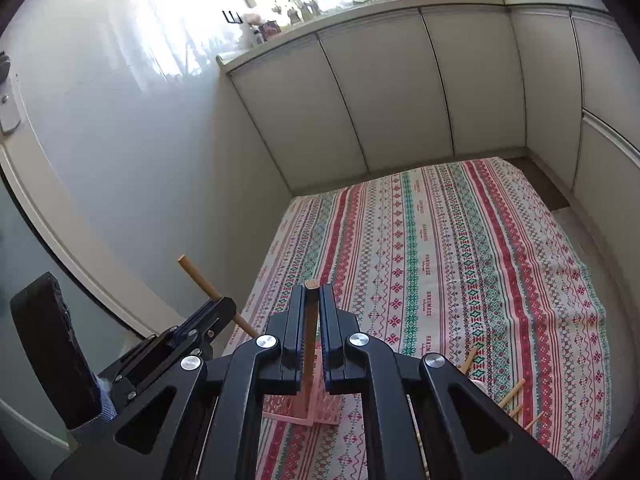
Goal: Organize utensils
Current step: 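Lower the chopstick into the pink holder and open the left gripper, then grasp another chopstick from the pile with the left gripper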
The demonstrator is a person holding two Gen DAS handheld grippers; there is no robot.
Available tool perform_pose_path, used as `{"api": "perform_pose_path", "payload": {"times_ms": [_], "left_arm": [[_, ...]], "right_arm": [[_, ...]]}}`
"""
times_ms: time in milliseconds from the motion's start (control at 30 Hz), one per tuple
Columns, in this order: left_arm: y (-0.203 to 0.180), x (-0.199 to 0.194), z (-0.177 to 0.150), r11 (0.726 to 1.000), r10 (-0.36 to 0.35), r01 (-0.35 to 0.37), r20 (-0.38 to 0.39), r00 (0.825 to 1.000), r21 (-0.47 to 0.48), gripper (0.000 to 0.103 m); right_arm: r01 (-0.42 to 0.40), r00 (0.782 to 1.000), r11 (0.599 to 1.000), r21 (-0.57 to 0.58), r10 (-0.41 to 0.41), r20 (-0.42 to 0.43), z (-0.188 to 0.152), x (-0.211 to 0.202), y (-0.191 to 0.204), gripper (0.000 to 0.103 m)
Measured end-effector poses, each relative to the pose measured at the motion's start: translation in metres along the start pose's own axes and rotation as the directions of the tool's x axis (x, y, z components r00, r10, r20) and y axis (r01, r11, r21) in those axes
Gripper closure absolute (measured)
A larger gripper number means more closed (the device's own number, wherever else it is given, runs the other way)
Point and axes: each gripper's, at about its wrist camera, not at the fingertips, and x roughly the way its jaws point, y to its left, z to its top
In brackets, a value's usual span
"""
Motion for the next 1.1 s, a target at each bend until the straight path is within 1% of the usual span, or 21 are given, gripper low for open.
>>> {"api": "perform_pose_path", "payload": {"times_ms": [67, 167, 233, 267, 300, 400, 533, 567, 633, 700, 733, 800, 900, 933, 1000, 1100], "left_arm": [[0.0, -0.001, 0.001, 1.0, -0.015, 0.015, 0.007, 1.0, -0.007, 0.093], [0.0, -0.004, 0.002, 0.999, -0.032, 0.032, 0.006, 0.999, -0.017, 0.084], [0.001, -0.007, 0.002, 0.999, -0.038, 0.038, 0.006, 0.999, -0.026, 0.074], [0.002, -0.009, 0.003, 0.999, -0.04, 0.04, 0.006, 0.999, -0.032, 0.072], [0.003, -0.01, 0.003, 0.998, -0.044, 0.044, 0.005, 0.999, -0.038, 0.067], [0.007, -0.017, 0.002, 0.998, -0.032, 0.031, -0.008, 0.999, -0.048, 0.055], [0.01, -0.022, -0.003, 0.998, -0.021, 0.018, -0.054, 0.998, -0.057, 0.041], [0.01, -0.023, -0.005, 0.998, -0.02, 0.016, -0.066, 0.998, -0.056, 0.04], [0.009, -0.025, -0.009, 0.999, -0.015, 0.01, -0.099, 0.995, -0.05, 0.032], [0.007, -0.028, -0.014, 0.999, -0.019, 0.014, -0.133, 0.991, -0.042, 0.027], [0.005, -0.029, -0.017, 0.999, -0.019, 0.013, -0.149, 0.989, -0.038, 0.024], [0.002, -0.031, -0.024, 1.0, -0.018, 0.013, -0.189, 0.982, -0.026, 0.02], [-0.006, -0.033, -0.034, 1.0, -0.019, 0.02, -0.249, 0.968, 0.0, 0.019], [-0.009, -0.033, -0.038, 1.0, -0.017, 0.019, -0.27, 0.963, 0.008, 0.018], [-0.015, -0.032, -0.046, 1.0, -0.014, 0.02, -0.318, 0.948, 0.015, 0.018], [-0.026, -0.031, -0.057, 0.999, -0.028, 0.042, -0.376, 0.926, 0.029, 0.018]], "right_arm": [[-0.012, 1.0, 1.0, 0.014, 0.012, -0.005, 0.0, 0.001, -0.002, 0.095], [-0.026, 1.0, 0.999, 0.031, 0.027, -0.013, 0.001, -0.002, -0.005, 0.093], [-0.031, 0.999, 0.999, 0.039, 0.031, -0.011, 0.003, -0.007, -0.008, 0.09], [-0.035, 0.999, 0.998, 0.043, 0.036, -0.008, 0.004, -0.01, -0.009, 0.086], [-0.039, 0.999, 0.998, 0.047, 0.039, -0.003, 0.004, -0.014, -0.01, 0.082], [-0.049, 0.999, 0.997, 0.062, 0.048, 0.009, 0.007, -0.027, -0.015, 0.075], [-0.027, 1.0, 0.997, 0.073, 0.028, -0.007, 0.007, -0.041, -0.027, 0.073], [-0.018, 1.0, 0.997, 0.073, 0.019, -0.017, 0.005, -0.043, -0.031, 0.072], [0.008, 0.999, 0.998, 0.069, -0.005, -0.042, 0.002, -0.049, -0.038, 0.069], [0.032, 0.997, 0.997, 0.07, -0.027, -0.073, -0.003, -0.054, -0.048, 0.065], [0.045, 0.995, 0.996, 0.076, -0.038, -0.09, -0.006, -0.056, -0.053, 0.063], [0.075, 0.991, 0.994, 0.079, -0.066, -0.12, -0.012, -0.061, -0.065, 0.056], [0.125, 0.98, 0.988, 0.093, -0.108, -0.168, -0.023, -0.068, -0.085, 0.052], [0.135, 0.976, 0.985, 0.105, -0.114, -0.187, -0.027, -0.071, -0.092, 0.051], [0.165, 0.964, 0.98, 0.115, -0.136, -0.228, -0.034, -0.074, -0.104, 0.046], [0.22, 0.944, 0.969, 0.115, -0.182, -0.276, -0.046, -0.08, -0.12, 0.042]]}}
